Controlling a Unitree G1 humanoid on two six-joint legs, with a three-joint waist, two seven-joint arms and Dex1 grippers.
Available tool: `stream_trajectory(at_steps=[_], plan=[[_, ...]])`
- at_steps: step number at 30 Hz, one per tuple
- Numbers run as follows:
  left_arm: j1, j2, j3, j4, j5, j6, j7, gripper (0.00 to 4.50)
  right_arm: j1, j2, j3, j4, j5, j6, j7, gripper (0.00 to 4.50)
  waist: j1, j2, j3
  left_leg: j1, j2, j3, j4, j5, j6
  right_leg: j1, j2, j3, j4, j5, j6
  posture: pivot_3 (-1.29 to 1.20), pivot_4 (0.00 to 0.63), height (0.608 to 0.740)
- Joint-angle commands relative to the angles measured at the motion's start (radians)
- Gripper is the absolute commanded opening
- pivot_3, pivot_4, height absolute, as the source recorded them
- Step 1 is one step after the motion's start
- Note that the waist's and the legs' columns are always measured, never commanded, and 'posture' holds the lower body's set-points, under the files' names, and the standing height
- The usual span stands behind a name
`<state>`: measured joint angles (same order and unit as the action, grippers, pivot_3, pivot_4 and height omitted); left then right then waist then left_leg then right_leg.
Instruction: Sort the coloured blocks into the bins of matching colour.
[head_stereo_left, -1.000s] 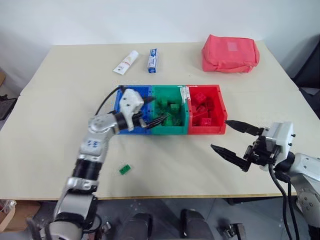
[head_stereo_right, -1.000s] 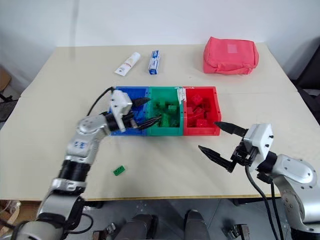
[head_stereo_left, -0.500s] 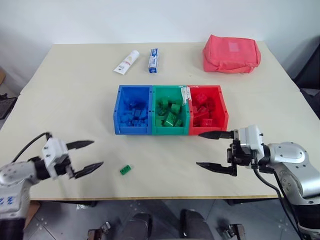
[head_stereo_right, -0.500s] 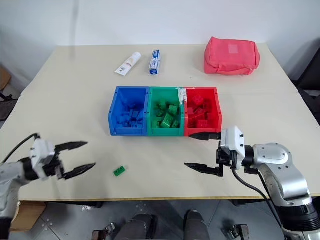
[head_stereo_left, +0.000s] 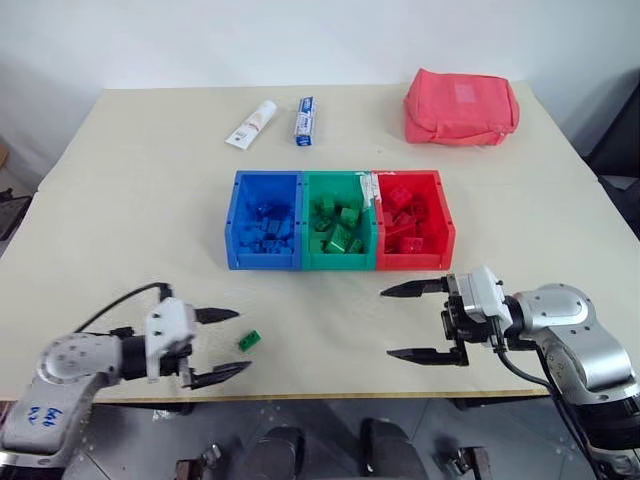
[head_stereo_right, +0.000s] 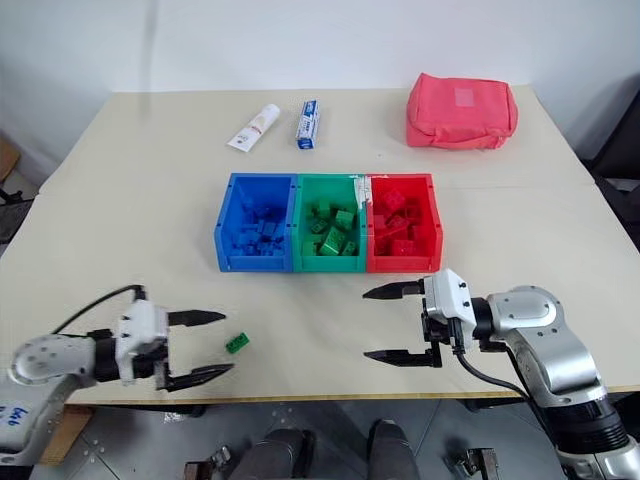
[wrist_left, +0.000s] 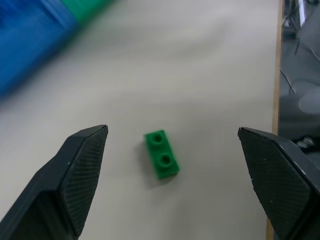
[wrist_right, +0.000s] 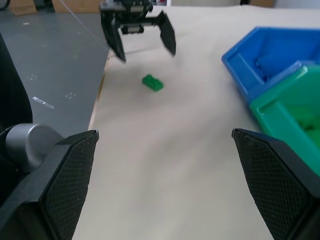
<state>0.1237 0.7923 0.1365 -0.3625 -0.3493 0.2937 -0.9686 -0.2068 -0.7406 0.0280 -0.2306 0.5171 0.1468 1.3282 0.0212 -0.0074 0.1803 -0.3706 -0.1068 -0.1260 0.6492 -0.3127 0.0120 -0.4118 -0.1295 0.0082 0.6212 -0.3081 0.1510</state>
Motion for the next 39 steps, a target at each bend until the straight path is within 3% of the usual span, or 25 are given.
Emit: stream_trajectory(at_steps=[1,4,14,16,19,23,27,33,39], plan=[[-0.024,-0.016,-0.051,-0.046,0.065,0.079,0.103,4.40,0.015,0.008,-0.030,-0.026,0.007,-0.029,-0.015,4.50,0.002,0.000,0.000,0.000,0.000,0.000,0.000,0.000,0.000,0.000,0.000,0.000,0.000,0.000,0.000,0.00,0.150,0.740],[-0.039,-0.013,-0.114,-0.037,0.131,0.090,0.139,3.89,0.028,0.009,-0.030,-0.027,0.002,-0.036,-0.029,4.50,0.004,0.000,0.000,0.001,-0.001,0.000,0.001,0.000,0.000,0.001,0.000,0.000,0.001,0.000,0.000,0.00,0.150,0.740],[-0.082,-0.026,-0.150,-0.047,0.104,0.174,0.148,0.86,0.077,-0.014,-0.092,-0.034,0.003,-0.048,-0.076,4.50,0.006,0.002,-0.001,0.001,-0.001,0.000,0.001,0.000,0.000,0.002,0.000,0.000,0.001,0.000,0.000,0.00,0.150,0.740],[-0.131,-0.064,-0.135,-0.047,0.061,0.173,0.150,0.47,0.097,-0.012,-0.120,-0.043,0.008,-0.044,-0.102,4.50,0.007,0.002,-0.001,0.001,-0.001,-0.001,0.001,0.000,0.000,0.002,0.000,0.000,0.001,0.000,0.000,0.00,0.150,0.740],[-0.238,-0.145,-0.118,-0.061,-0.019,0.183,0.162,0.47,0.133,0.010,-0.181,-0.056,0.020,-0.036,-0.173,4.50,0.012,0.002,-0.001,0.000,-0.001,-0.001,0.002,0.000,0.000,0.002,0.000,-0.001,0.001,0.000,0.000,0.00,0.150,0.740],[-0.428,-0.244,-0.158,-0.022,-0.005,0.162,0.211,0.47,0.184,0.059,-0.277,-0.079,0.044,-0.022,-0.301,4.50,0.016,0.001,-0.001,-0.001,-0.002,-0.001,0.004,0.000,0.000,0.002,0.000,-0.002,0.002,0.000,0.001,0.00,0.150,0.740],[-0.679,-0.392,-0.254,0.204,0.108,0.084,0.297,0.47,0.264,0.104,-0.347,-0.130,0.030,-0.031,-0.410,4.50,0.027,0.001,-0.001,0.000,-0.002,-0.001,0.006,0.000,0.000,0.002,0.001,-0.002,0.002,0.000,0.001,0.00,0.150,0.740],[-0.890,-0.561,-0.312,0.584,0.216,-0.084,0.369,0.47,0.338,0.149,-0.347,-0.241,0.016,-0.021,-0.511,4.50,0.021,0.001,-0.001,-0.001,-0.002,0.002,0.006,0.001,0.000,0.001,0.002,0.000,0.003,0.001,0.002,0.00,0.150,0.740],[-0.944,-0.603,-0.294,0.691,0.194,-0.143,0.308,2.28,0.409,0.152,-0.330,-0.313,0.017,-0.001,-0.539,4.50,0.010,0.000,0.000,-0.001,-0.002,0.002,0.006,0.001,0.000,0.000,0.003,0.000,0.003,0.001,0.002,0.00,0.150,0.740]])
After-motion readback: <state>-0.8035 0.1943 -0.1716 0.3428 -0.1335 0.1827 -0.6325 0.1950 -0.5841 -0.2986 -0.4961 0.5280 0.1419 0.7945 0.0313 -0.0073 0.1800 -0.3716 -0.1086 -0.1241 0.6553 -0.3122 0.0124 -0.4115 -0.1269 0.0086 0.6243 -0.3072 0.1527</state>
